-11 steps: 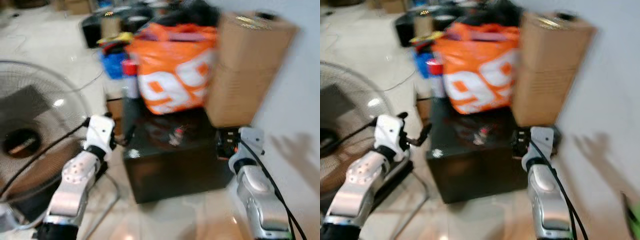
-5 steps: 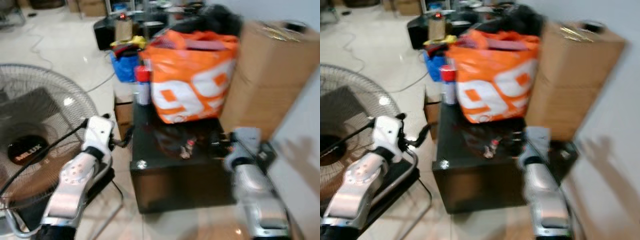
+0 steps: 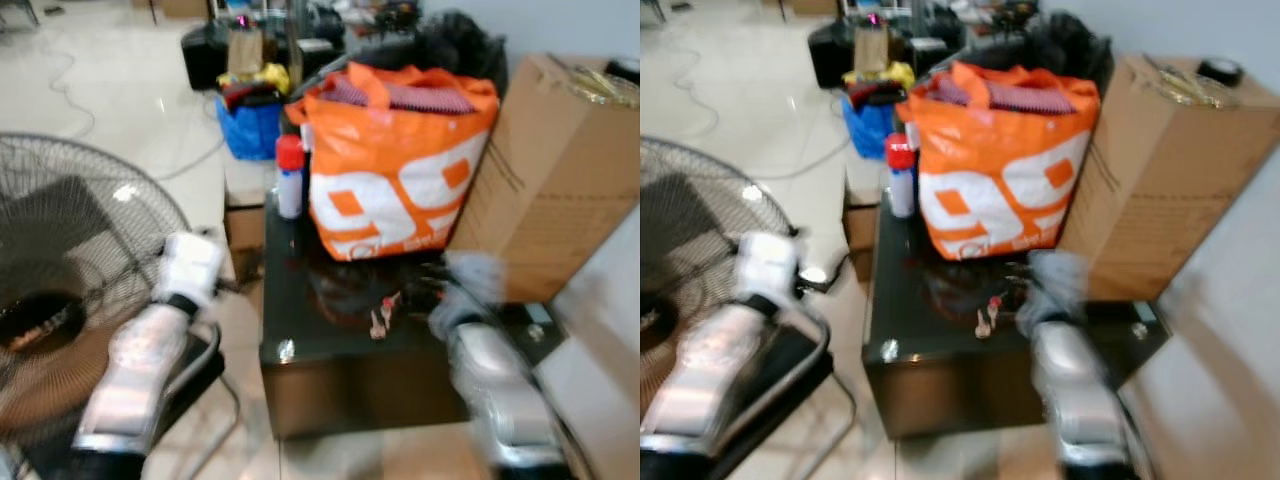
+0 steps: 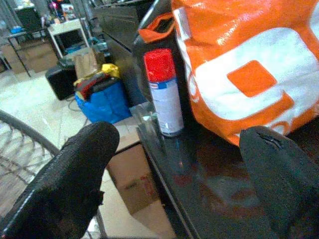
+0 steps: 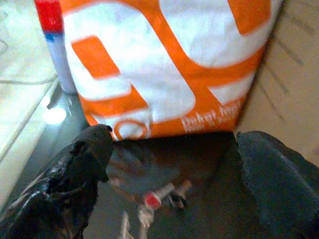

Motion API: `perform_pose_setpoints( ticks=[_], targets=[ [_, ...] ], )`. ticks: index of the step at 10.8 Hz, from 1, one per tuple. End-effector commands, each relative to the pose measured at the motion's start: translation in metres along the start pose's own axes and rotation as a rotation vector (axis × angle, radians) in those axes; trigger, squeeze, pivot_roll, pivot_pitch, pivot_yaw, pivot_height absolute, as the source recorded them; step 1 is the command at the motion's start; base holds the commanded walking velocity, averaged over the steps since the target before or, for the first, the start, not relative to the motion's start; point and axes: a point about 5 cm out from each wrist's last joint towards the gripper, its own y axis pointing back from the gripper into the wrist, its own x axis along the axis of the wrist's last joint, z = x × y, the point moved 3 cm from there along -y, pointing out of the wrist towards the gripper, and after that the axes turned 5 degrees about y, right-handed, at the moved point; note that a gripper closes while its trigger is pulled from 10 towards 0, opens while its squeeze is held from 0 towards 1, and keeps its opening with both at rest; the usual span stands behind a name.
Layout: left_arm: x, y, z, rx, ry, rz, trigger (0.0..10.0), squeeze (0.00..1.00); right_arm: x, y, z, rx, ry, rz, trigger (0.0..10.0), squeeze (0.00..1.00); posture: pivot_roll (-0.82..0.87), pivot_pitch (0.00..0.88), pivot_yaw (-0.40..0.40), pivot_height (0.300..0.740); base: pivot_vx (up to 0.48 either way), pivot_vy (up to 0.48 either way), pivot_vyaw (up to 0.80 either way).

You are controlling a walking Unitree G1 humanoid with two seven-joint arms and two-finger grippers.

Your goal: Hang keys on a hook

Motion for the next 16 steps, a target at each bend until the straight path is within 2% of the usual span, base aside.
perform_pose_setpoints(
  ticks=[1, 7, 10, 11, 12, 13, 14, 15, 16],
  targets=[
    [0.005, -0.004, 0.007, -0.021, 0.000, 0.016, 10.0, 0.00, -0.002, 0.000, 0.014, -0.037, 0.013, -0.008, 10.0, 1.00, -0.06, 0.000, 0.005, 0.740, 0.334, 0.000, 0.00],
    [0.005, -0.007, 0.010, -0.041, -0.002, 0.016, 10.0, 0.00, -0.001, -0.003, 0.016, -0.030, 0.027, -0.003, 10.0, 1.00, -0.07, 0.000, 0.000, 0.740, 0.329, 0.000, 0.00],
    [0.003, -0.007, 0.015, -0.085, -0.005, 0.004, 10.0, 0.00, -0.005, -0.010, 0.007, 0.030, 0.040, -0.038, 10.0, 1.00, -0.06, 0.000, -0.016, 0.740, 0.084, 0.000, 0.00],
    [-0.003, -0.007, 0.022, -0.157, -0.012, -0.032, 10.0, 0.00, -0.014, -0.015, 0.003, 0.076, 0.038, -0.081, 10.0, 0.64, -0.06, 0.000, -0.033, 0.740, 0.000, 0.000, 0.00],
    [-0.013, -0.006, 0.033, -0.264, -0.045, -0.085, 10.0, 0.00, -0.024, -0.020, 0.001, 0.101, 0.029, -0.117, 10.0, 0.00, -0.05, 0.000, -0.041, 0.740, 0.000, 0.000, 0.00],
    [-0.026, -0.003, 0.041, -0.375, -0.088, -0.162, 10.0, 0.00, -0.038, -0.026, -0.001, 0.131, 0.061, -0.175, 10.0, 0.00, -0.05, 0.000, -0.053, 0.740, 0.000, 0.000, 0.00],
    [-0.040, 0.001, 0.048, -0.481, -0.092, -0.237, 10.0, 0.00, -0.056, -0.031, -0.004, 0.167, 0.085, -0.256, 10.0, 0.00, -0.06, 0.000, -0.062, 0.740, 0.000, 0.000, 0.00],
    [-0.043, 0.001, 0.050, -0.501, -0.084, -0.253, 10.0, 0.00, -0.060, -0.032, -0.004, 0.175, 0.084, -0.277, 10.0, 0.00, -0.06, 0.000, -0.067, 0.740, 0.000, 0.000, 0.00],
    [-0.052, 0.005, 0.065, -0.593, -0.042, -0.301, 10.0, 0.00, -0.078, -0.032, -0.001, 0.189, 0.101, -0.361, 10.0, 0.00, -0.08, 0.000, -0.078, 0.740, 0.000, 0.000, 0.00]
  ],
)
